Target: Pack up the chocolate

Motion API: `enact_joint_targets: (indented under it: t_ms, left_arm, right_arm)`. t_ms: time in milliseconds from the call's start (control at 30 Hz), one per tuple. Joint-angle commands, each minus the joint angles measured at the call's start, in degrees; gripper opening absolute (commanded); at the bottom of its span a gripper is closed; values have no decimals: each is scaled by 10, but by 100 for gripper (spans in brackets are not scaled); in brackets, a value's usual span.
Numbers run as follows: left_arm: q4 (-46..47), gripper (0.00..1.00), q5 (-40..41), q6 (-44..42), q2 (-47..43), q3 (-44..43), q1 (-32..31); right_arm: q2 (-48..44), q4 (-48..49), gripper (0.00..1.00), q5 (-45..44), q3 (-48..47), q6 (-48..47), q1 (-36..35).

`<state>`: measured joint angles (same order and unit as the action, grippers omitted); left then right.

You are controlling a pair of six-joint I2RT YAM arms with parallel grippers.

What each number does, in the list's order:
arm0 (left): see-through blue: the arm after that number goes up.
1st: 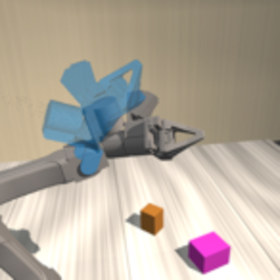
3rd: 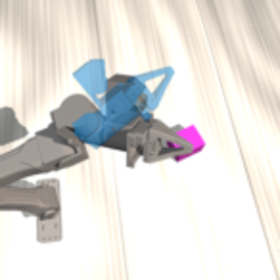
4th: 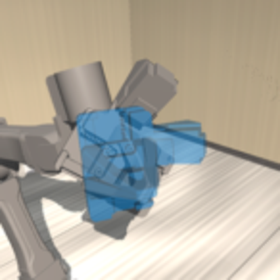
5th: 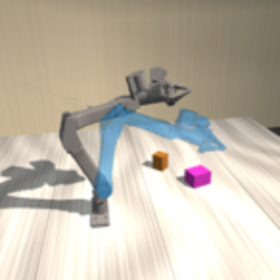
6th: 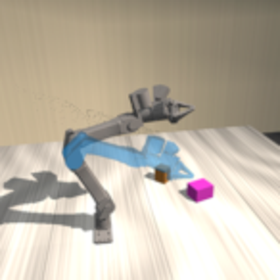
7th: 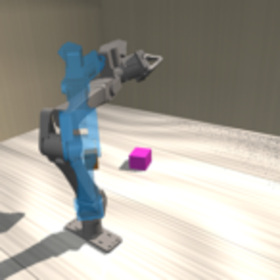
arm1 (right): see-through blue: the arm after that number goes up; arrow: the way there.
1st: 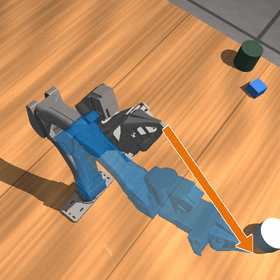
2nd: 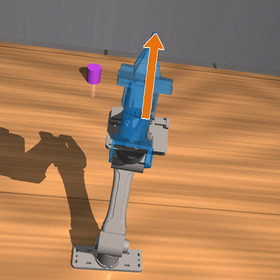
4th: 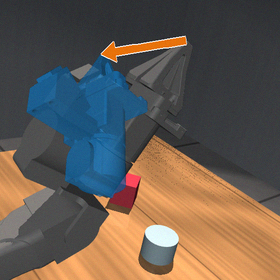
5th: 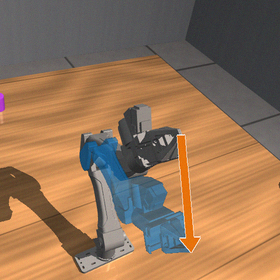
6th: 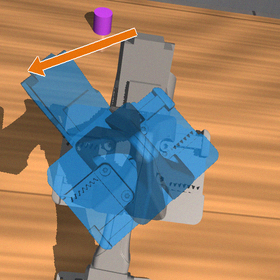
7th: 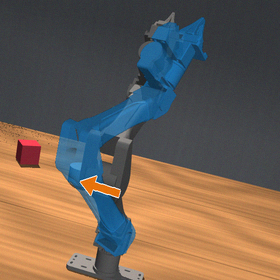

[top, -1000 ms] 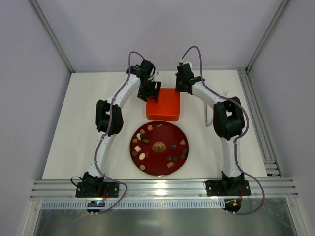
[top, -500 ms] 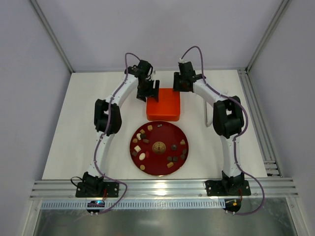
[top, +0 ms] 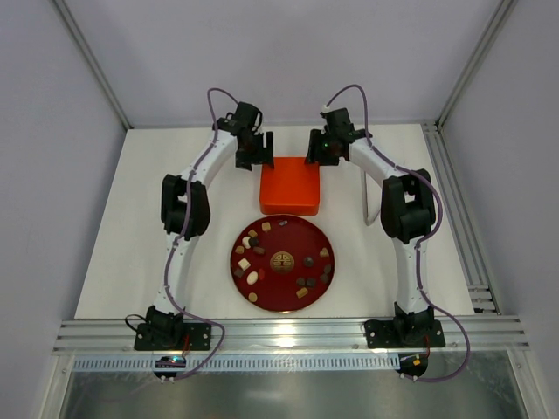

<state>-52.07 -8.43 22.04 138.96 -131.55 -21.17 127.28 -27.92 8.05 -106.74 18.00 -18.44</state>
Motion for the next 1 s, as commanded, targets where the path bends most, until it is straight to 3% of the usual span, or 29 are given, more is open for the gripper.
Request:
enact_joint_targets:
  t_ms: [0,133,267,700,967]
  left_arm:
    - [37,76,-1,7,-40,-2,3]
    - [0,74,8,6,-4,-47,4]
    - [1,74,18,4,4,-39,3]
    - [-20,73,39,1,29,-49,4]
    - [-30,72,47,-6,26,-54,4]
  right_arm:
    - [11,-68,54,-6,0,-9,2]
    - [-7,-64,54,-20,-6,-5,4]
    - [-29,-61,49,-36,-2,1,5]
    - [-86,-64,47,-107,17,-16,0]
    - [-57,-80,45,-136,-23,-27,-10]
